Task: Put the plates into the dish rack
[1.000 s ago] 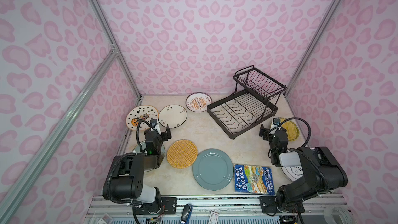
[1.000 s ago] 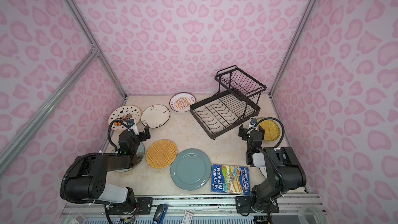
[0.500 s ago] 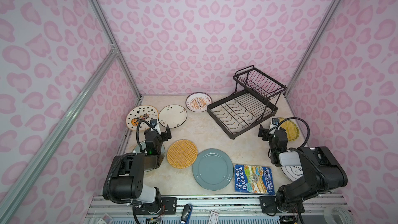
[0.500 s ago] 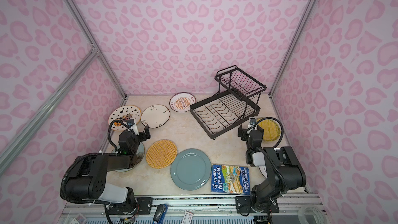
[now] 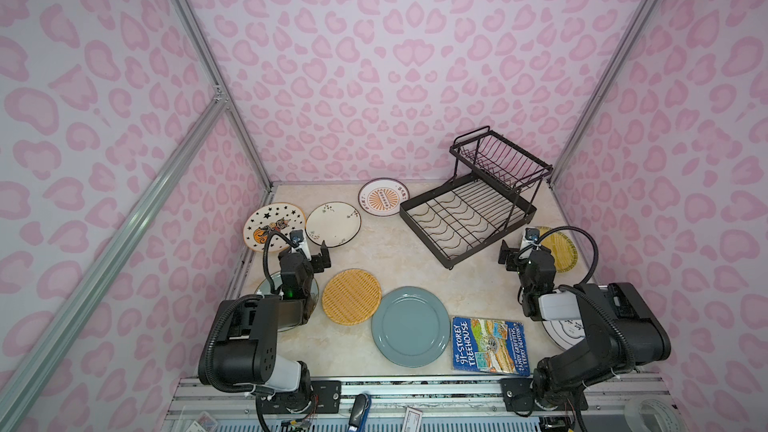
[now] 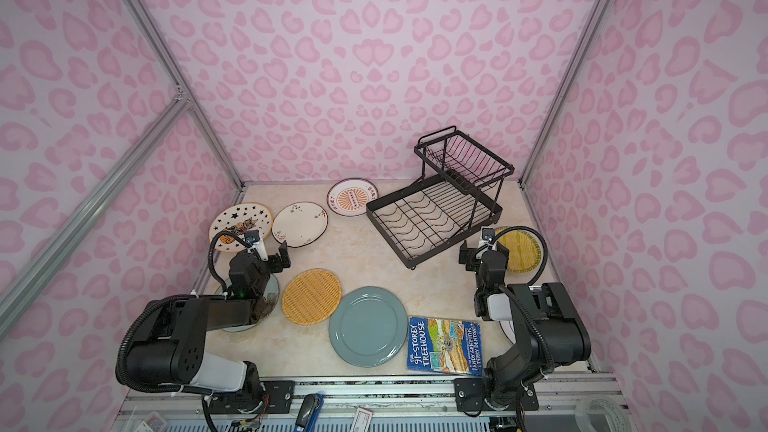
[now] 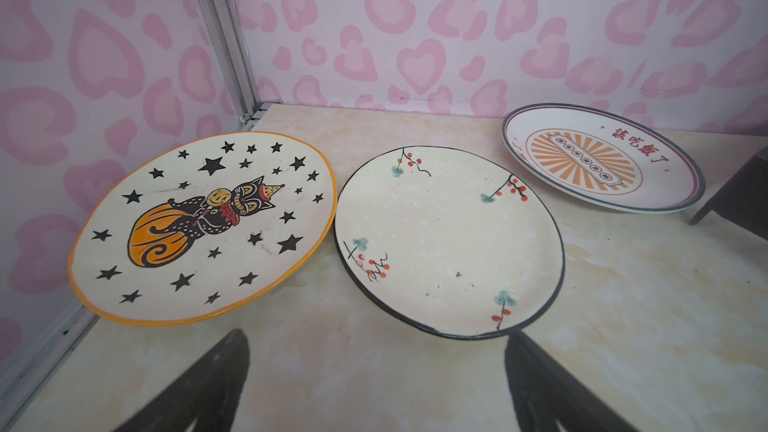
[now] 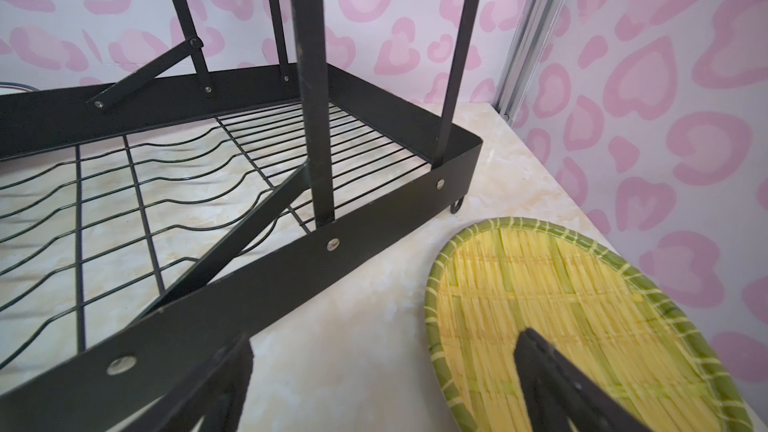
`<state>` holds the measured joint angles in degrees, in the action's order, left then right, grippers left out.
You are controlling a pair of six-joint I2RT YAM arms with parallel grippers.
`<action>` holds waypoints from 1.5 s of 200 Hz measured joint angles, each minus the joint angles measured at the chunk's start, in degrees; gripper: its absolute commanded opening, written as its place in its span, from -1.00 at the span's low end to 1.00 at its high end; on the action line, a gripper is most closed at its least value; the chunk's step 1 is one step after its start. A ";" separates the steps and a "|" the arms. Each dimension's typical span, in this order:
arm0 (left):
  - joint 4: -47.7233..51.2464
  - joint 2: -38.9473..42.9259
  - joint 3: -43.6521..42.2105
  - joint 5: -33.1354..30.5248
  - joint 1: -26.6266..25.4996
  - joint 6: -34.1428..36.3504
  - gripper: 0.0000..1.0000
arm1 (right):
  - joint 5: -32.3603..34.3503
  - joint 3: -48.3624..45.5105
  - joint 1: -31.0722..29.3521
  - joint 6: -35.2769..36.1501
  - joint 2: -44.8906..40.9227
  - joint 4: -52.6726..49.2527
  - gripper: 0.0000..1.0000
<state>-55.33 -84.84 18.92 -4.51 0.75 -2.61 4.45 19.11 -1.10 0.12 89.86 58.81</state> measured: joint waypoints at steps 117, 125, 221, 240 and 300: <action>14.29 13.55 6.05 -4.37 -2.89 -0.57 0.95 | 4.96 -1.49 -1.88 -1.68 -14.23 -6.71 0.96; 17.88 17.86 7.56 -5.46 -4.76 -2.10 0.95 | 6.34 -0.55 -2.69 -2.56 -19.12 -9.51 0.96; 67.58 17.46 29.68 2.49 -22.45 -37.97 0.95 | 3.41 14.95 5.03 -30.40 -29.49 -39.28 0.93; 69.92 13.05 33.27 3.17 -27.50 -40.13 0.95 | -0.79 17.44 5.31 -30.49 -24.98 -38.88 0.80; 72.00 1.97 40.39 5.18 -35.52 -42.75 0.96 | -11.61 24.79 5.51 -22.08 -8.20 -34.73 0.82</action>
<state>16.67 -82.87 59.31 0.67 -34.76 -45.36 -7.16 43.90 4.40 -21.96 81.67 24.08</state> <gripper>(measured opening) 0.974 0.891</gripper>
